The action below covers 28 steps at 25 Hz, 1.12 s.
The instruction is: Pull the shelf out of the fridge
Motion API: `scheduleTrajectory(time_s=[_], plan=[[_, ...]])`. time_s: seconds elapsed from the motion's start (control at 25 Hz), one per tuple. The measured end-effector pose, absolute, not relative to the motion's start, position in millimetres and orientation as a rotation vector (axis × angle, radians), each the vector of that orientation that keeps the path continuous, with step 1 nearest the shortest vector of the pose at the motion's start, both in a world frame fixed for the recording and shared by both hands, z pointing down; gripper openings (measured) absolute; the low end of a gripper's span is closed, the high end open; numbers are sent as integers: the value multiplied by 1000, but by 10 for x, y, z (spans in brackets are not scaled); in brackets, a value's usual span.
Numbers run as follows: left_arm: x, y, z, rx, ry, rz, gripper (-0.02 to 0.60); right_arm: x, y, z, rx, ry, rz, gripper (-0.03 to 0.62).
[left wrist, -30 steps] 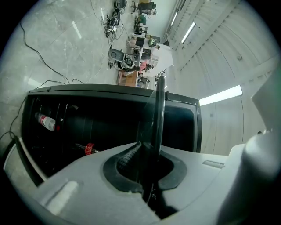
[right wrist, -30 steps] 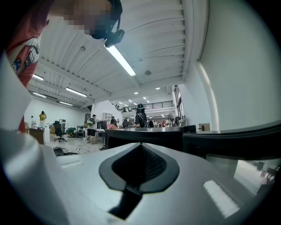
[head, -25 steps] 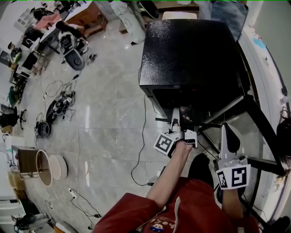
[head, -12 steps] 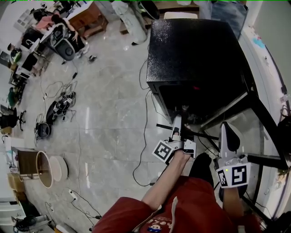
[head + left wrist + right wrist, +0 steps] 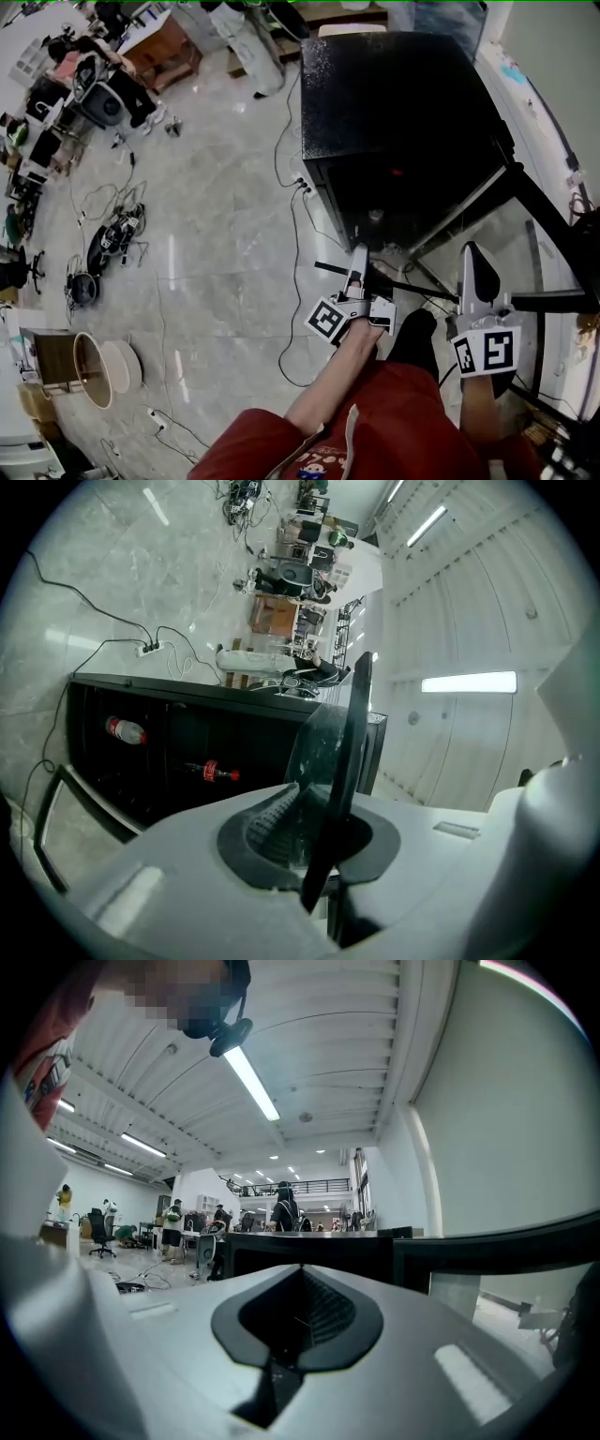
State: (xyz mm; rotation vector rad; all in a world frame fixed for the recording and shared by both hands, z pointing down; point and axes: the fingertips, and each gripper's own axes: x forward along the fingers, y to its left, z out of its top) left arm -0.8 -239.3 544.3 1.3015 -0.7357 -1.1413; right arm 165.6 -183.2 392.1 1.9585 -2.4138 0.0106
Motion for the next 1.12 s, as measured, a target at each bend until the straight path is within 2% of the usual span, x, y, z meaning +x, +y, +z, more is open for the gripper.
scheduleTrajectory(time_s=[0.56,1.12], plan=[[-240,-1840,5134,1299,-687,-1169,32,1652,-1341,3775,1977,-2384,-14,-2],[-810,-812,4606,1271,-851,-1407,34,1747,-678,3656,1881,-2608,-8,-2]])
